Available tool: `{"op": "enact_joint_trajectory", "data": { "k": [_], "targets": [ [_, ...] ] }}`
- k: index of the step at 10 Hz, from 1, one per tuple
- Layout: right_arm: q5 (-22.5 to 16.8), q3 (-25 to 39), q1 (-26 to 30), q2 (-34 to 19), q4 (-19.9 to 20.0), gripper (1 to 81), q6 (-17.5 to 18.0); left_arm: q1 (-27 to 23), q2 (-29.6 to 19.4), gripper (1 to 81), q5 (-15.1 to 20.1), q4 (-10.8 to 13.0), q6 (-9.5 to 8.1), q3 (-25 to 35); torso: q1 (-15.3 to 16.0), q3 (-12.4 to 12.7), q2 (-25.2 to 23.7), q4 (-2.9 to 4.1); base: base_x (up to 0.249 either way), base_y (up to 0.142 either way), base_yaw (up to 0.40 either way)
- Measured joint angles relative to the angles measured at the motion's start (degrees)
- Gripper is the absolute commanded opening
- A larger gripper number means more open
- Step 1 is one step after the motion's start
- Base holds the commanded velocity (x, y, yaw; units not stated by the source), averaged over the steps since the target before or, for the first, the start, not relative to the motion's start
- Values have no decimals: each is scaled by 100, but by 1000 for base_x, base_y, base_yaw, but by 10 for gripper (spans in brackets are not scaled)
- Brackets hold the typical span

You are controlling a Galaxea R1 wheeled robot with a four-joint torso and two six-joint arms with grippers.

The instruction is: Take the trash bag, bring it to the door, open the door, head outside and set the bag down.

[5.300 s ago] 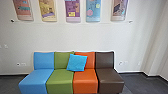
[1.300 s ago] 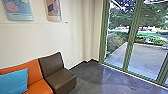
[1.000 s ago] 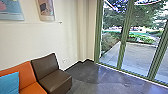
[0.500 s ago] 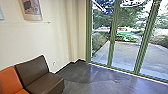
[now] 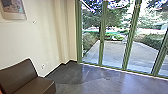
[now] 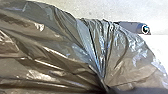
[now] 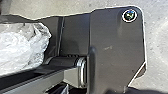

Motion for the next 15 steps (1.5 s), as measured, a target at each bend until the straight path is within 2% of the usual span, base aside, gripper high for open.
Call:
{"op": "enact_joint_trajectory", "data": {
  "k": [15],
  "targets": [
    [-2, -20, -2, 32, -4, 811, 0, -11, 0, 10, 0, 0, 0, 0, -5, 0, 0, 0, 0, 0, -292]
  ]
}}
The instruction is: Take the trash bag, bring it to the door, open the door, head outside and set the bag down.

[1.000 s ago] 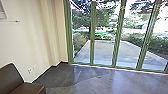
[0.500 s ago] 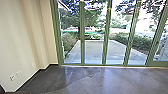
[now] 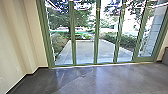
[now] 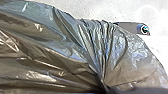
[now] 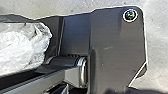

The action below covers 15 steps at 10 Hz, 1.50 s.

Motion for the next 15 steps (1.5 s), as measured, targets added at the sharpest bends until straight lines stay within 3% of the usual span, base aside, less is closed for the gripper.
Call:
{"op": "enact_joint_trajectory", "data": {
  "k": [15],
  "targets": [
    [-2, 0, 0, 1, -2, 811, 0, -2, 0, 10, 2, 0, 0, 0, 0, 0, 0, 0, 0, 0, -288]
  ]
}}
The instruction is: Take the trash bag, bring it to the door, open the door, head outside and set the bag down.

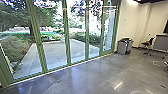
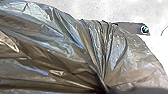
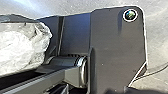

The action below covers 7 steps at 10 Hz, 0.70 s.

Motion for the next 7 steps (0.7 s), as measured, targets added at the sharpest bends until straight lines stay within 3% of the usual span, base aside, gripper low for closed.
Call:
{"op": "enact_joint_trajectory", "data": {
  "k": [4, 7],
  "targets": [
    [0, 0, -5, 0, 2, 811, 0, -5, 0, 10, -2, 0, 0, 0, 0, 0, 0, 0, 0, 0, -263],
    [2, -5, -29, 13, 0, 811, 0, 0, 0, 10, -2, 0, 0, -2, 0, 0, 0, 0, 0, 0, -133]
  ]
}}
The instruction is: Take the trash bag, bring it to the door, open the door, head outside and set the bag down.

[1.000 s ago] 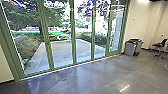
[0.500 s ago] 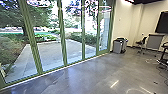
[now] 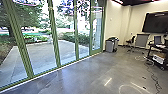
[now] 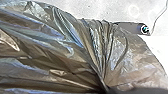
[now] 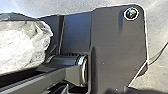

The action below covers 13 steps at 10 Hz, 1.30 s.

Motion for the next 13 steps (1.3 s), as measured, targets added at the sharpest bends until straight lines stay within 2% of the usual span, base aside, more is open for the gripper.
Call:
{"op": "enact_joint_trajectory", "data": {
  "k": [4, 7, 10, 13],
  "targets": [
    [-2, -4, -1, 0, -2, 811, 0, 0, 9, 10, -9, 0, 1, -35, 0, 0, 0, 0, 0, 0, 0],
    [7, -4, 74, 0, -2, 811, -1, -85, 16, 10, -24, 0, 1, -68, 13, -5, 6, 0, -101, 0, 0],
    [-44, -6, -128, 2, -6, 811, 13, 122, 18, 10, 41, -2, 4, -77, -15, 2, -5, 0, 0, 0, 0],
    [13, -9, 32, 0, -5, 811, 9, -6, 30, 10, -16, 0, 4, -79, -13, 2, -5, 0, 0, 0, 0]
  ]
}}
